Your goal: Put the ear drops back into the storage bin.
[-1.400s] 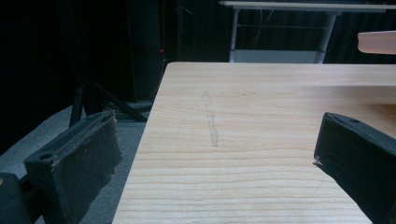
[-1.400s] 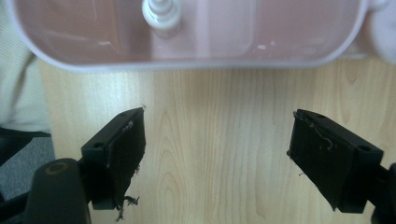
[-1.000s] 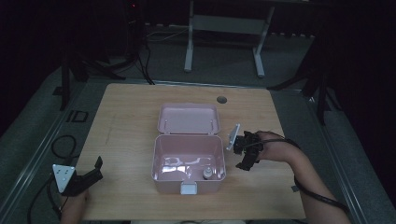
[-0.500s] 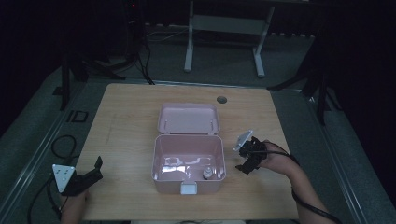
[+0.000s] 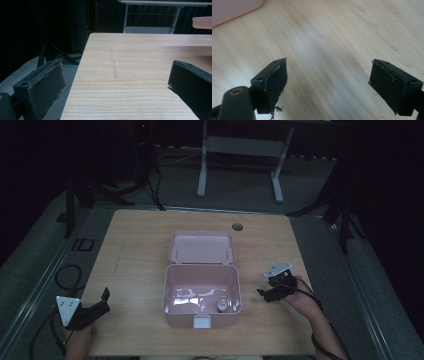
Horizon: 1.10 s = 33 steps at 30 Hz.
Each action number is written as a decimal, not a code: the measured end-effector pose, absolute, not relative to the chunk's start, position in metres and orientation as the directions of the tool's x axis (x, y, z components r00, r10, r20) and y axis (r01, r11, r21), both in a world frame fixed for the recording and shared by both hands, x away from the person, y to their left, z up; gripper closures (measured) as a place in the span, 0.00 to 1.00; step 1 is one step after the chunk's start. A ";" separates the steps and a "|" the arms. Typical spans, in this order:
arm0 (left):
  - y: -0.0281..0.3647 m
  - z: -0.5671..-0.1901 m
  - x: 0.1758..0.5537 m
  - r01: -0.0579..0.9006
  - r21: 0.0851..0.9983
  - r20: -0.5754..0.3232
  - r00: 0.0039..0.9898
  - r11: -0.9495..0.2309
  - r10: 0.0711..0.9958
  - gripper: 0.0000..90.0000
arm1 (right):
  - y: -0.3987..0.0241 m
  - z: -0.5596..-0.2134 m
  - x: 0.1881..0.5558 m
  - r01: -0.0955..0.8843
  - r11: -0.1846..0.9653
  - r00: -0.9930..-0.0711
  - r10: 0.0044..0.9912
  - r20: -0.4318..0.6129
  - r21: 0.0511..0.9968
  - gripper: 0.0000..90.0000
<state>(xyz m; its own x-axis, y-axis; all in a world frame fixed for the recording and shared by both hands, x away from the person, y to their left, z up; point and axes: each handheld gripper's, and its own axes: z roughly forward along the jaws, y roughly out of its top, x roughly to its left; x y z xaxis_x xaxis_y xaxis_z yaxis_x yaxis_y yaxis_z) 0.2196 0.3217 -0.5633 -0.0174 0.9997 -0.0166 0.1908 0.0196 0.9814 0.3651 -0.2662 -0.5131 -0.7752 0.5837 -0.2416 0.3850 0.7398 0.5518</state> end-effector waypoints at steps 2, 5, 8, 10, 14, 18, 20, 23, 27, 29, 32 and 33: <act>0.322 -0.563 0.220 0.190 0.982 -0.017 -0.018 0.020 1.000 0.01 | -0.271 -0.516 0.364 0.392 0.717 -0.746 0.614 -0.257 0.576 0.15; 0.322 -0.563 0.220 0.190 0.982 -0.017 -0.018 0.020 1.000 0.01 | -0.277 -0.521 0.362 0.395 0.693 -0.707 0.649 -0.282 0.603 0.15; 0.322 -0.563 0.220 0.190 0.982 -0.016 -0.018 0.019 1.000 0.01 | -0.283 -0.526 0.360 0.405 0.666 -0.668 0.683 -0.295 0.626 0.15; 0.322 -0.563 0.220 0.191 0.981 -0.016 -0.019 0.019 1.000 0.01 | -0.286 -0.529 0.359 0.416 0.652 -0.651 0.700 -0.294 0.634 0.15; 0.322 -0.563 0.220 0.190 0.982 -0.016 -0.020 0.020 1.000 0.01 | -0.292 -0.534 0.356 0.433 0.600 -0.603 0.747 -0.278 0.673 0.15; 0.322 -0.563 0.220 0.190 0.982 -0.017 -0.019 0.020 1.000 0.01 | -0.298 -0.538 0.353 0.450 0.532 -0.556 0.795 -0.241 0.717 0.15; 0.322 -0.563 0.219 0.189 0.982 -0.019 -0.019 0.022 1.000 0.01 | -0.301 -0.541 0.352 0.463 0.508 -0.553 0.806 -0.211 0.727 0.15; 0.322 -0.563 0.220 0.190 0.982 -0.021 -0.020 0.024 1.000 0.01 | -0.303 -0.543 0.350 0.462 0.484 -0.536 0.820 -0.200 0.743 0.15; 0.322 -0.563 0.220 0.191 0.981 -0.020 -0.020 0.024 1.000 0.01 | -0.311 -0.547 0.346 0.470 0.393 -0.482 0.864 -0.142 0.790 0.15; 0.322 -0.563 0.220 0.191 0.981 -0.020 -0.019 0.023 1.000 0.01 | -0.313 -0.549 0.346 0.468 0.374 -0.451 0.880 -0.147 0.800 0.15; 0.322 -0.563 0.219 0.190 0.982 -0.019 -0.020 0.023 1.000 0.01 | -0.315 -0.550 0.347 0.481 0.348 -0.425 0.895 -0.134 0.804 0.15; 0.322 -0.563 0.220 0.190 0.981 -0.021 -0.020 0.025 1.000 0.01 | -0.318 -0.550 0.347 0.480 0.323 -0.393 0.910 -0.129 0.816 0.15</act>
<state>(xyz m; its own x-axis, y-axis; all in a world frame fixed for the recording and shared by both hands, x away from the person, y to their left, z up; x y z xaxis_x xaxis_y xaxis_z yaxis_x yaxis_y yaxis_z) 0.2196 0.3219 -0.5633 -0.0201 0.9996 -0.0211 0.1904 0.0245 0.9814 0.3467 -0.3182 -0.5500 -0.3932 0.9103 -0.1294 0.4799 0.3232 0.8156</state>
